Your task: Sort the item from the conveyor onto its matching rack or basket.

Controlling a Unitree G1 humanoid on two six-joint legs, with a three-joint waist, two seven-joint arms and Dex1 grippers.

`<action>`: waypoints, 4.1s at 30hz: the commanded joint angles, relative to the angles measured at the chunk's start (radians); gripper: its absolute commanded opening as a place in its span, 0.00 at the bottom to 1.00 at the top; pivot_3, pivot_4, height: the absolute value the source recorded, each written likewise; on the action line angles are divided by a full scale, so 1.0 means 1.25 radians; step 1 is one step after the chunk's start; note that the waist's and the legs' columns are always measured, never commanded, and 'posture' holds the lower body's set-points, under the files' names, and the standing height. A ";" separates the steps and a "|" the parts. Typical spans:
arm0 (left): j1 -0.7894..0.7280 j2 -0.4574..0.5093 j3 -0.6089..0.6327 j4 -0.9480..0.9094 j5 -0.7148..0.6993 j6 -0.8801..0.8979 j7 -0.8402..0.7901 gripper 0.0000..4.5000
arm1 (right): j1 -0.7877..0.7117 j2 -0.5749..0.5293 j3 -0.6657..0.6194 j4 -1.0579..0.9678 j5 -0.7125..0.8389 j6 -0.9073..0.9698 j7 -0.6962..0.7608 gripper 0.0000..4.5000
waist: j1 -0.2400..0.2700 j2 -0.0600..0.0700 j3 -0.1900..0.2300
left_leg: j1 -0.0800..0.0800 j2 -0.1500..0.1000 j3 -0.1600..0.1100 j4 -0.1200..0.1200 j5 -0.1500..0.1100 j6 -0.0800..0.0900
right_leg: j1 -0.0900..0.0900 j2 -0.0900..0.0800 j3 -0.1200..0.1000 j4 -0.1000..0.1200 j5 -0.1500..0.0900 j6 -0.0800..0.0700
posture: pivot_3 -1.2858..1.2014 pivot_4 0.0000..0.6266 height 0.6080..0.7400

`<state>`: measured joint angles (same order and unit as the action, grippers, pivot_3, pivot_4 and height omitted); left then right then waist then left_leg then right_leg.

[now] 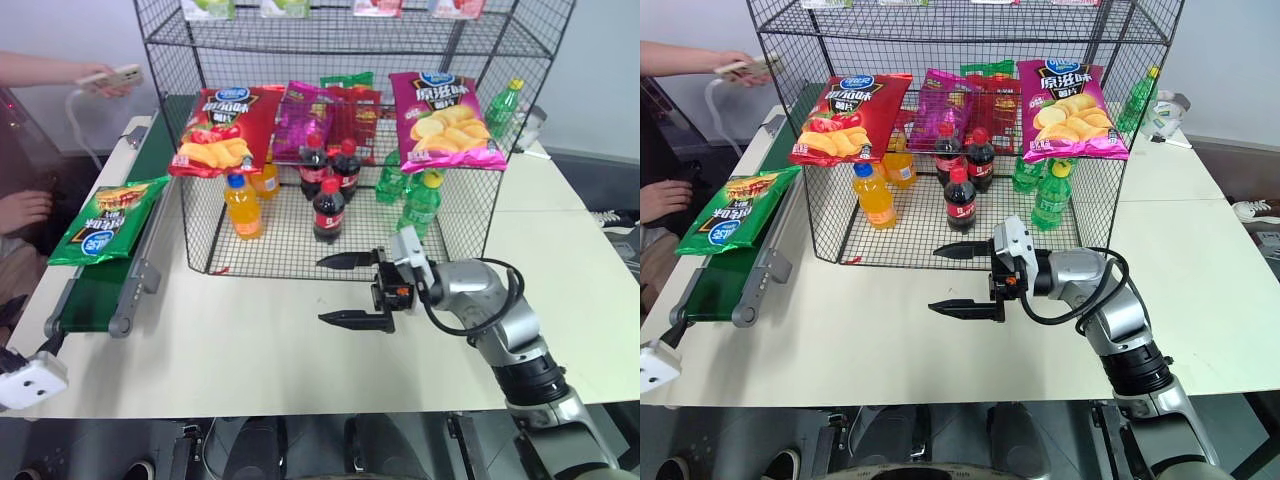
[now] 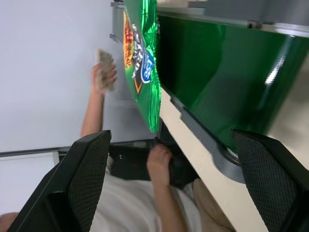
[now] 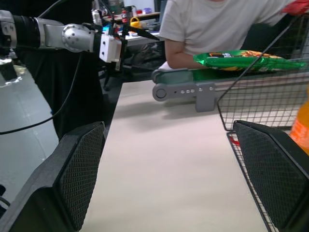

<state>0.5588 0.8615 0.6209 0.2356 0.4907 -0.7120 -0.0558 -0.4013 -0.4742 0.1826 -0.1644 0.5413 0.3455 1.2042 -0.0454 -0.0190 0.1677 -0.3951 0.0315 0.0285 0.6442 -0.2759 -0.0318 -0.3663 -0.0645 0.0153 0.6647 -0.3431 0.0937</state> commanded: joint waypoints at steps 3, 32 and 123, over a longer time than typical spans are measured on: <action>0.027 -0.009 -0.001 -0.010 0.004 -0.008 0.030 0.94 | -0.004 0.000 -0.007 -0.039 0.007 -0.008 0.001 0.99 | 0.000 0.000 0.000 | 0.000 0.000 0.000 0.000 0.000 0.000 | 0.000 0.000 0.000 0.000 0.000 0.000 | 0.52 0.24 0.99; -0.292 0.077 -0.227 0.193 -0.012 0.034 0.037 0.77 | 0.005 -0.012 -0.030 -0.048 -0.014 -0.019 -0.057 1.00 | 0.001 -0.001 0.000 | 0.000 0.000 0.001 0.001 0.000 0.000 | -0.001 0.000 0.000 0.002 0.000 0.000 | 0.52 0.24 0.99; -0.554 -0.135 -0.384 -0.477 -1.313 1.240 -0.734 0.00 | 0.051 -0.106 -0.079 -0.096 0.347 0.498 -0.018 0.01 | 0.024 0.001 0.001 | 0.002 0.000 -0.001 0.004 0.000 0.001 | 0.003 0.005 0.001 0.001 0.000 0.001 | 0.52 0.24 0.99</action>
<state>-0.1164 0.6991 0.1380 -0.3617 -1.1817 0.8631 -0.9890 -0.3342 -0.6089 0.0900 -0.2659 0.9635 0.9797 1.1628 -0.0157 -0.0173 0.1687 -0.3931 0.0316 0.0278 0.6494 -0.2760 -0.0306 -0.3619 -0.0584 0.0165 0.6654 -0.3430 0.0944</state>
